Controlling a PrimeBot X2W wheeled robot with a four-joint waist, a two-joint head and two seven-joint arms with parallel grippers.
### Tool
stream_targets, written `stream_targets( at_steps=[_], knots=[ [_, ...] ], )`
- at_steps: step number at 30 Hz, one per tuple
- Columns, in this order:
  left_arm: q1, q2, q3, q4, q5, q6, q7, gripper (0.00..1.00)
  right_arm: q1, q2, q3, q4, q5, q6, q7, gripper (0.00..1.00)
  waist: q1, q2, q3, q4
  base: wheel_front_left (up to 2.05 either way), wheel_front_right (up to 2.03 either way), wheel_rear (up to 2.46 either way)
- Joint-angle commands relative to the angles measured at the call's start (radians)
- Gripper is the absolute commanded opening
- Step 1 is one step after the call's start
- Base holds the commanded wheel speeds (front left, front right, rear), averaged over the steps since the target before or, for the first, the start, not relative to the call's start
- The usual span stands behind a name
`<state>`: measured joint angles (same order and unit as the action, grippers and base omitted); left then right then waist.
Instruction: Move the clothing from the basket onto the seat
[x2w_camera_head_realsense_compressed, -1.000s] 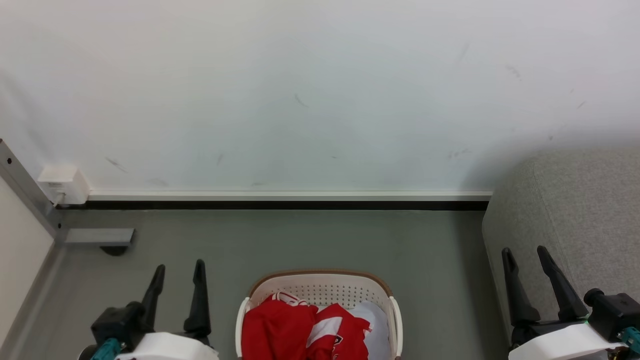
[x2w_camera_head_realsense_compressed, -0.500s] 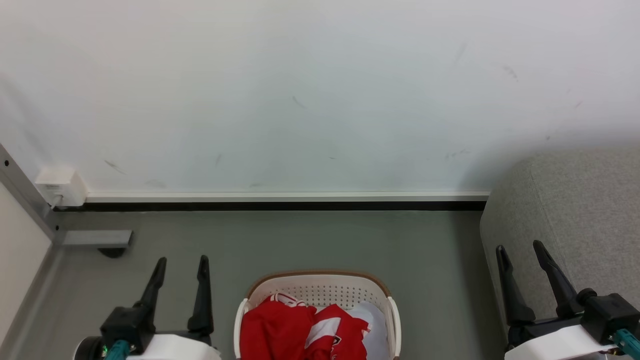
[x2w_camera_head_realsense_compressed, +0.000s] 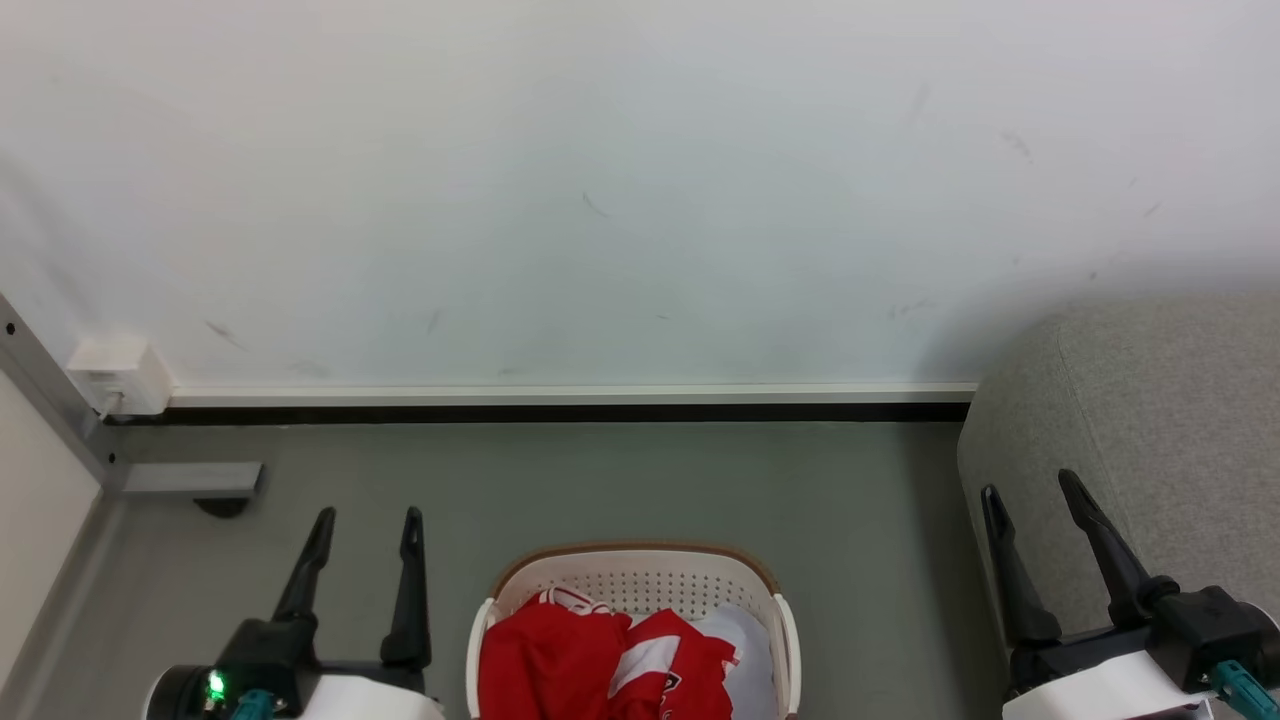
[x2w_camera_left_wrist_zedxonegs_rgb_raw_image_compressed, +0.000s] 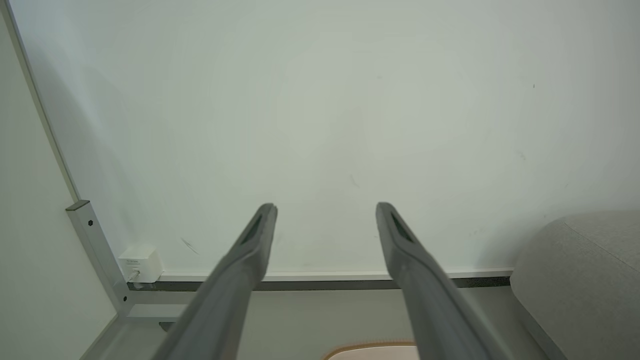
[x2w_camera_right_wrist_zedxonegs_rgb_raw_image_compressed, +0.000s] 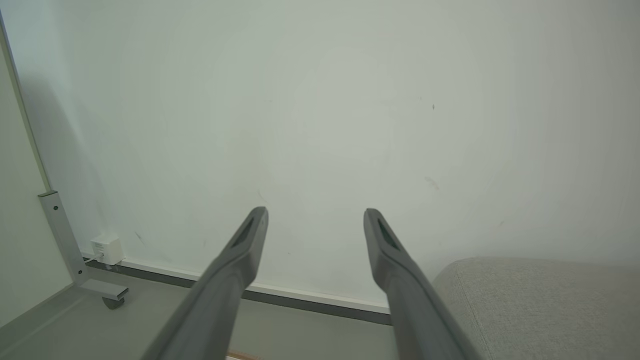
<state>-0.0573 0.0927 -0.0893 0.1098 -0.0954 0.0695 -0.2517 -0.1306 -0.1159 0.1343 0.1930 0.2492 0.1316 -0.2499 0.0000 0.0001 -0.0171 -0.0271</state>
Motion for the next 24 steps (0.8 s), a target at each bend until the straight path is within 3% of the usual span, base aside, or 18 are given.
stream_targets(
  at_steps=[1, 24],
  knots=[
    [0.009, 0.0, 0.005, -0.007, 0.028, -0.004, -0.008, 1.0, -0.01, 0.002, 0.004, -0.007, -0.017, -0.002, -0.009, 1.0, 0.0, -0.0001, 0.0, 0.0, 0.0, 0.0, 0.0],
    [0.007, -0.027, 0.041, 0.002, 0.068, -0.033, -0.014, 1.0, -0.01, 0.003, 0.004, -0.007, -0.02, -0.002, -0.014, 1.0, 0.0, -0.0001, 0.0, -0.003, 0.0, 0.0, 0.0]
  ],
)
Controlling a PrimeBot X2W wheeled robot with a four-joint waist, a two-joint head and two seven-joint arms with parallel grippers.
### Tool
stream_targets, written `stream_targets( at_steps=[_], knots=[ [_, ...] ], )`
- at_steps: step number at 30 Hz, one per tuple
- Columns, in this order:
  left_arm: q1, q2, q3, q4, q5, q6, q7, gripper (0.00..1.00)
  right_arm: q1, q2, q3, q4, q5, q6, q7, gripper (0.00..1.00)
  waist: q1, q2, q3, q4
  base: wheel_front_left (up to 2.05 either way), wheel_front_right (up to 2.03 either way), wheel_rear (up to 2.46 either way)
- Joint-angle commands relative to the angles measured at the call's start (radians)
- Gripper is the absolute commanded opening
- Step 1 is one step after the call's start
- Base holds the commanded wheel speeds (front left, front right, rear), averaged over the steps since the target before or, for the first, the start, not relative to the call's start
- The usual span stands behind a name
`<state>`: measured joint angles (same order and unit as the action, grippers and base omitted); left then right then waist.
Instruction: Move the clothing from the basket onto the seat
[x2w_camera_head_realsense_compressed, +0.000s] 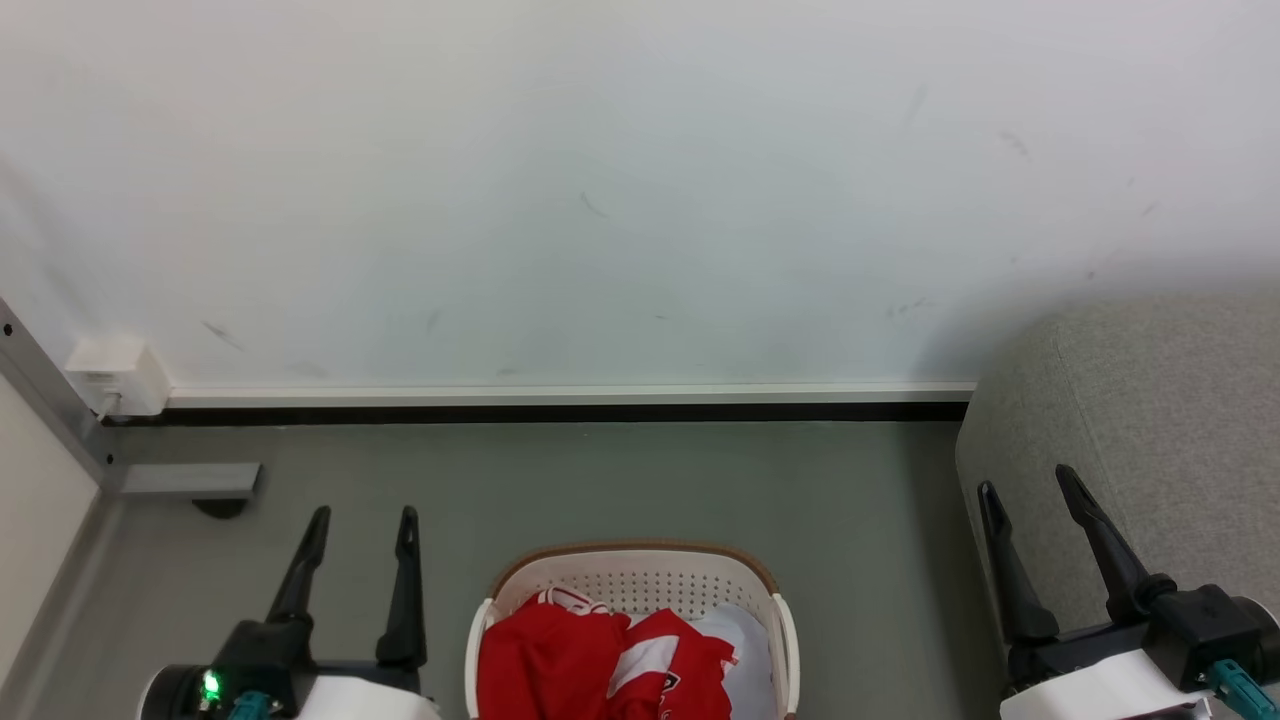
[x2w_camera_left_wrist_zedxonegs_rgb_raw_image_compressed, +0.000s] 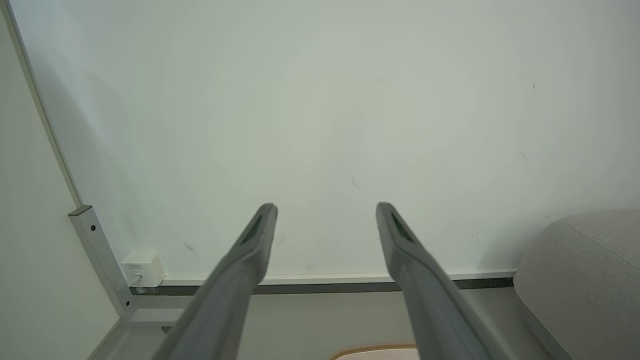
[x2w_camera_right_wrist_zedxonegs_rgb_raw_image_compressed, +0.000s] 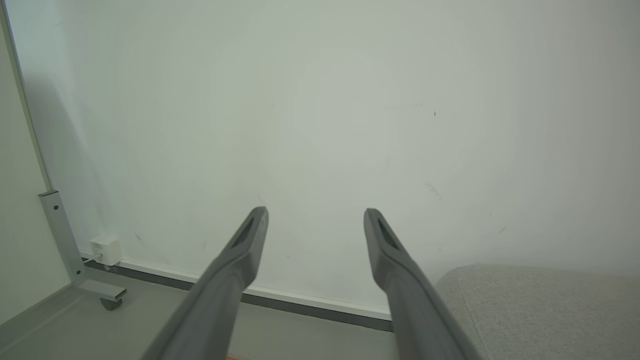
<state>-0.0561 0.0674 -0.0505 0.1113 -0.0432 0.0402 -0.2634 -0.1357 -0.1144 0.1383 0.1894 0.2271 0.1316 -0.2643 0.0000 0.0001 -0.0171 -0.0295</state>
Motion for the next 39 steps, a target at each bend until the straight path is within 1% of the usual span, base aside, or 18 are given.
stream_targets(
  at_steps=[1, 19, 26, 34, 39],
  knots=[
    [0.005, -0.002, 0.003, 0.0, 0.016, -0.004, -0.002, 1.0, -0.006, 0.001, 0.0, -0.002, 0.003, -0.002, 0.0, 1.0, 0.0, -0.0001, 0.0, -0.001, 0.0, 0.0, 0.0],
    [-0.001, -0.009, 0.016, -0.004, 0.017, -0.014, -0.002, 1.0, -0.012, 0.002, 0.002, -0.005, 0.016, -0.002, 0.0, 1.0, 0.0, -0.0001, 0.007, -0.008, 0.0, 0.0, 0.0],
    [-0.003, -0.012, 0.029, -0.016, -0.009, -0.015, -0.002, 1.0, -0.013, 0.004, 0.007, -0.011, 0.05, -0.002, 0.0, 1.0, 0.0, -0.0001, 0.017, -0.015, 0.0, 0.0, 0.0],
    [-0.012, -0.014, 0.043, -0.018, -0.018, -0.022, -0.002, 1.0, -0.023, -0.008, 0.014, -0.023, 0.07, -0.002, 0.0, 1.0, 0.0, -0.0001, 0.046, -0.035, 0.0, 0.0, 0.0],
    [-0.032, -0.015, 0.047, -0.023, -0.016, -0.031, -0.002, 1.0, -0.038, -0.014, 0.02, -0.039, 0.073, -0.002, 0.0, 1.0, 0.0, -0.0001, 0.092, -0.05, 0.0, 0.0, 0.0]
  ],
)
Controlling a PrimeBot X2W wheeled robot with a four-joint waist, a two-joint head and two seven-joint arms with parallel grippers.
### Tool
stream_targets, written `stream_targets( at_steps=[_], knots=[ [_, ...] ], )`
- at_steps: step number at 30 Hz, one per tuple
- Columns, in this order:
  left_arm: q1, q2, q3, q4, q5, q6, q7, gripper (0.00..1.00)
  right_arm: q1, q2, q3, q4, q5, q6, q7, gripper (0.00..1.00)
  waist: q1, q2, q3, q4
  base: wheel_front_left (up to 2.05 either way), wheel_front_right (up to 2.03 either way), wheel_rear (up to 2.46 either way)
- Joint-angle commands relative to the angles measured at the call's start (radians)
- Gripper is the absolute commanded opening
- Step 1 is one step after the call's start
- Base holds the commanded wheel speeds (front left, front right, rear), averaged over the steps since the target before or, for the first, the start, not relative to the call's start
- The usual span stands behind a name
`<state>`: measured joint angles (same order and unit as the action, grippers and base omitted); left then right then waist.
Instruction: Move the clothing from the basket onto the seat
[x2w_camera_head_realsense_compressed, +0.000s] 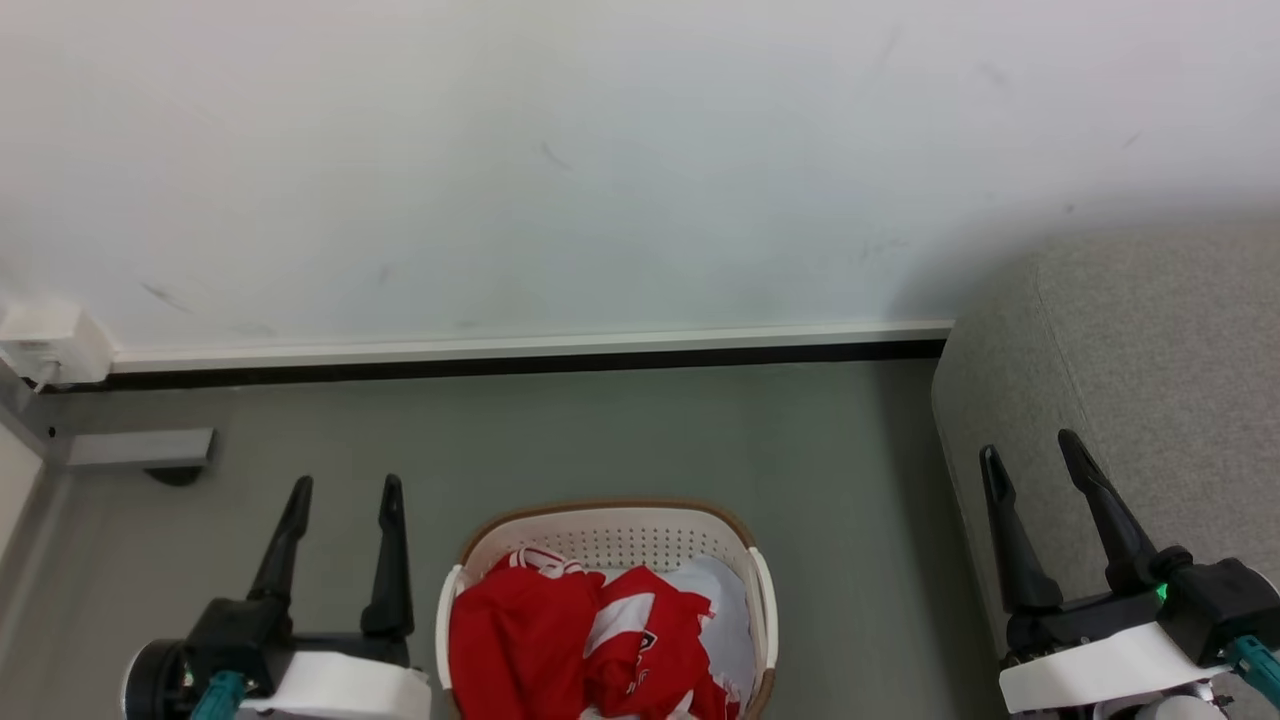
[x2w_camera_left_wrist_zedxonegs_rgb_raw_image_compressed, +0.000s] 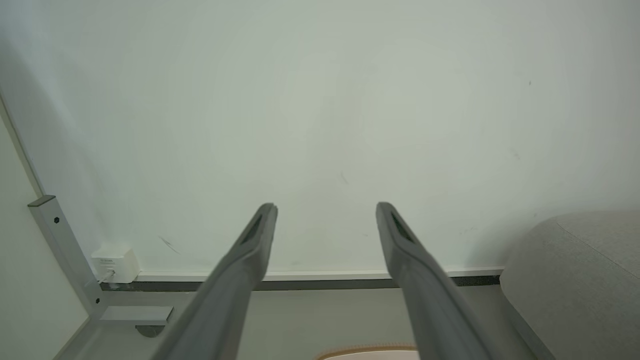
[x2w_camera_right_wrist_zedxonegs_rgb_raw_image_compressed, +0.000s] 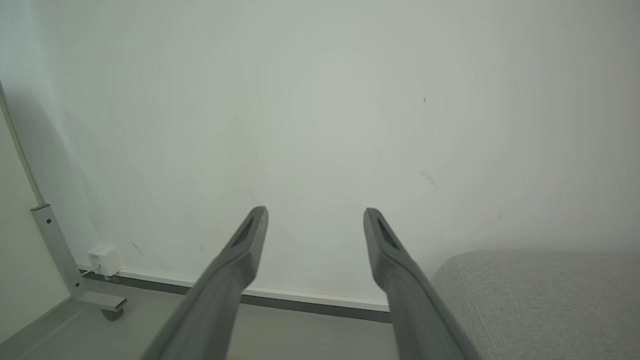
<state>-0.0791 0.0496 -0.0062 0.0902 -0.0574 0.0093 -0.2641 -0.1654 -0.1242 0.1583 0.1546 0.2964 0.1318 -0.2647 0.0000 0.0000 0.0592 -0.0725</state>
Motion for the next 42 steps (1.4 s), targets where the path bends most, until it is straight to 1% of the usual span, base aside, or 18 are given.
stream_targets(
  at_steps=[1, 6, 14, 23, 29, 36, 42],
  knots=[
    [-0.014, 0.003, 0.002, 0.0, 0.0, -0.003, -0.001, 1.0, -0.015, -0.005, 0.0, -0.008, 0.003, -0.002, 0.001, 1.0, 0.0, 0.0, 0.026, -0.01, 0.0, 0.0, 0.0],
    [-0.052, 0.003, 0.004, -0.002, -0.005, -0.008, -0.001, 1.0, -0.049, -0.006, 0.006, -0.022, 0.003, -0.002, 0.001, 1.0, 0.0, 0.0, 0.088, -0.027, 0.0, 0.0, 0.0],
    [-0.121, 0.003, 0.021, 0.025, -0.009, -0.033, -0.001, 1.0, -0.109, -0.001, 0.008, -0.042, 0.006, -0.002, 0.001, 1.0, 0.0, 0.0, 0.189, -0.06, 0.0, 0.0, 0.0],
    [-0.215, 0.014, 0.024, 0.12, 0.013, -0.072, -0.001, 1.0, -0.172, 0.001, 0.004, -0.071, 0.015, -0.002, 0.001, 1.0, 0.0, 0.0, 0.313, -0.103, 0.0, 0.0, 0.0],
    [-0.298, 0.035, 0.011, 0.23, 0.017, -0.098, -0.001, 1.0, -0.211, 0.019, -0.016, -0.093, 0.017, -0.002, 0.001, 1.0, 0.0, 0.0, 0.398, -0.125, 0.0, 0.0, 0.0],
    [-0.413, 0.068, -0.013, 0.444, 0.026, -0.112, 0.001, 1.0, -0.245, 0.043, -0.019, -0.113, 0.019, -0.002, 0.001, 1.0, 0.0, 0.0, 0.477, -0.148, 0.0, 0.0, 0.0],
    [-0.535, 0.09, -0.046, 0.625, 0.032, -0.121, 0.061, 1.0, -0.271, 0.051, -0.018, -0.123, 0.019, -0.002, 0.001, 1.0, 0.0, 0.0, 0.526, -0.172, 0.0, 0.0, 0.0]
  ],
)
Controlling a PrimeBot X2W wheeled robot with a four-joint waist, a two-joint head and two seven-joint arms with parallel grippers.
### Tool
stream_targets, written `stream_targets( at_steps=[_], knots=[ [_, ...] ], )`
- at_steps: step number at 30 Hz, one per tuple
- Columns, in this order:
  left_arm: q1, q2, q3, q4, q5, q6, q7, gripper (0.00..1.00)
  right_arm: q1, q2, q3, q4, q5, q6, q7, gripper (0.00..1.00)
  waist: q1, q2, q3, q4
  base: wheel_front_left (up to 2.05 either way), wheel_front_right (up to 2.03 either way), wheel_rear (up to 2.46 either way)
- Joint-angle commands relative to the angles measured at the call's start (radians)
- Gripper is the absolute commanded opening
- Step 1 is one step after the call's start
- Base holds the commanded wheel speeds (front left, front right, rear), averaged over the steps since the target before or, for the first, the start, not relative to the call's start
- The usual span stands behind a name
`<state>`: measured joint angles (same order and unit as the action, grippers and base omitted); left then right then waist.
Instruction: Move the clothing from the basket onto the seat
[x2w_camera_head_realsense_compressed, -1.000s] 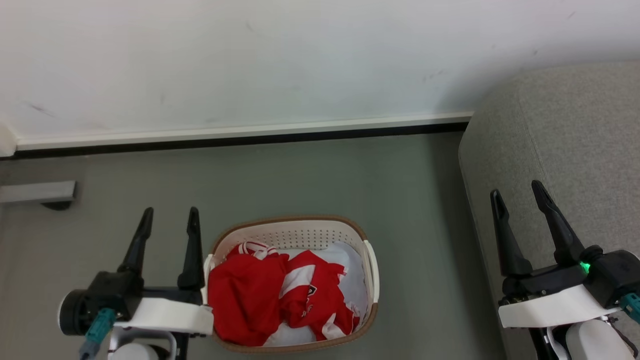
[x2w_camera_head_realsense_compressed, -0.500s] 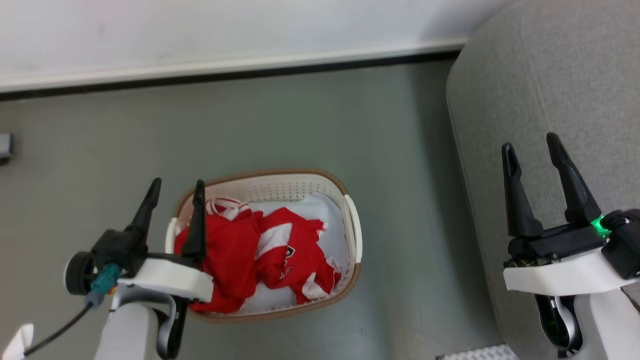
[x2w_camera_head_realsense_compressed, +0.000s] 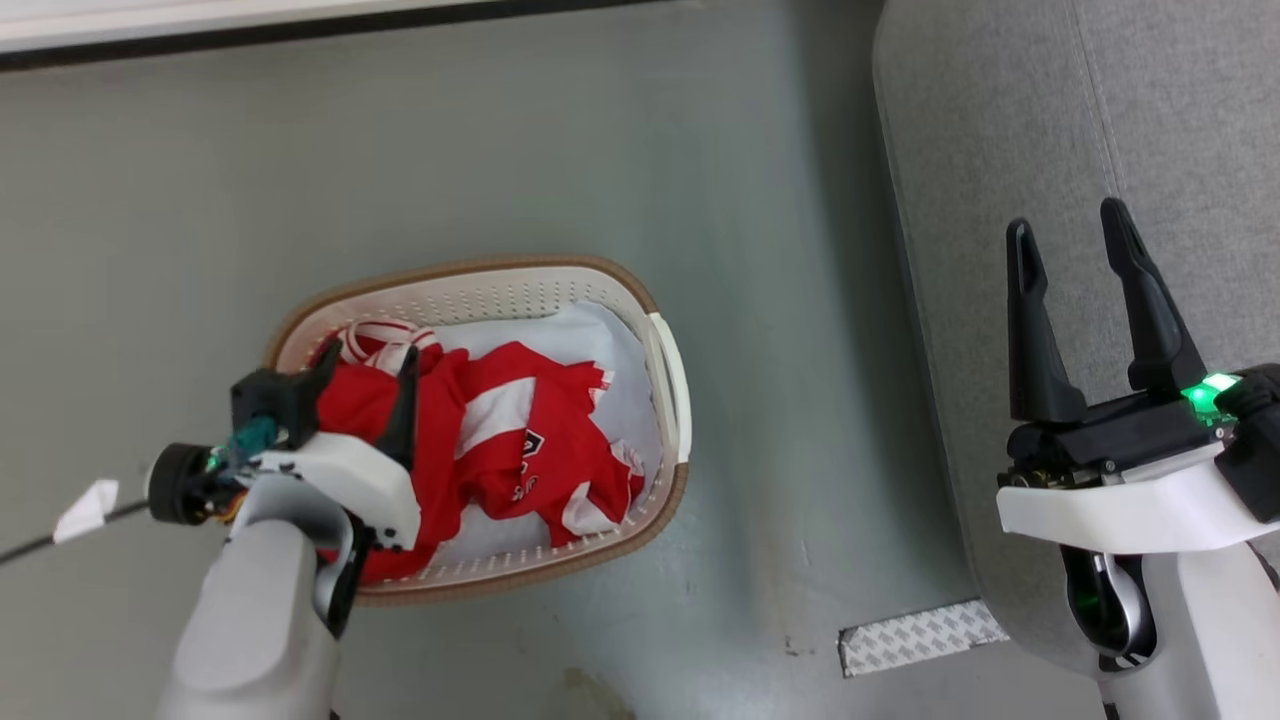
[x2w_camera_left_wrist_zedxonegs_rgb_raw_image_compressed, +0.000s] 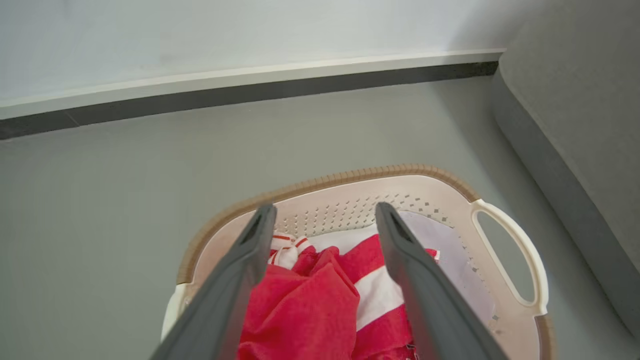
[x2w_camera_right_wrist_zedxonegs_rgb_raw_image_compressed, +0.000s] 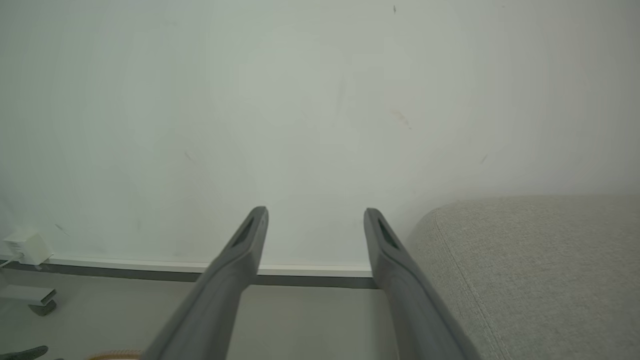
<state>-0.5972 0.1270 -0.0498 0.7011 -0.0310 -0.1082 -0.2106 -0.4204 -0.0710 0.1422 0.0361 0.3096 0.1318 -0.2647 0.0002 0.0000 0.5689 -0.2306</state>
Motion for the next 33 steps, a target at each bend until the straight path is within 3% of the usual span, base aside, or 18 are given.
stream_targets(
  at_steps=[1, 14, 18, 31, 32, 33],
  knots=[
    [-0.036, 0.016, -0.007, 0.043, 0.007, -0.004, 0.029, 1.0, -0.02, -0.001, -0.001, -0.006, 0.006, -0.002, 0.001, 1.0, -0.0002, 0.0, 0.025, -0.019, 0.0, 0.0, 0.0],
    [-0.23, 0.084, -0.131, 0.336, 0.127, -0.001, 0.232, 1.0, -0.065, 0.02, 0.009, -0.021, 0.024, -0.002, 0.001, 1.0, -0.0002, 0.0, 0.127, -0.077, 0.0, 0.0, 0.0],
    [-0.277, 0.112, -0.168, 0.416, 0.166, 0.022, 0.282, 1.0, -0.078, 0.021, 0.019, -0.023, 0.037, -0.002, 0.001, 1.0, -0.0002, 0.0, 0.155, -0.093, 0.0, 0.0, 0.0],
    [-0.357, 0.139, -0.313, 0.563, 0.256, -0.015, 0.462, 1.0, -0.099, 0.021, 0.035, -0.028, 0.091, -0.002, 0.001, 1.0, -0.0002, 0.0, 0.215, -0.141, 0.0, 0.0, 0.0],
    [-0.36, 0.139, -0.322, 0.567, 0.256, -0.017, 0.468, 0.82, -0.1, 0.021, 0.035, -0.027, 0.092, -0.002, 0.001, 1.0, -0.0002, 0.0, 0.217, -0.143, 0.0, 0.0, 0.0],
    [-0.363, 0.139, -0.332, 0.569, 0.26, -0.019, 0.471, 0.36, -0.101, 0.021, 0.035, -0.027, 0.093, -0.002, 0.001, 1.0, -0.0002, 0.0, 0.218, -0.146, 0.0, 0.0, 0.0]
  ],
)
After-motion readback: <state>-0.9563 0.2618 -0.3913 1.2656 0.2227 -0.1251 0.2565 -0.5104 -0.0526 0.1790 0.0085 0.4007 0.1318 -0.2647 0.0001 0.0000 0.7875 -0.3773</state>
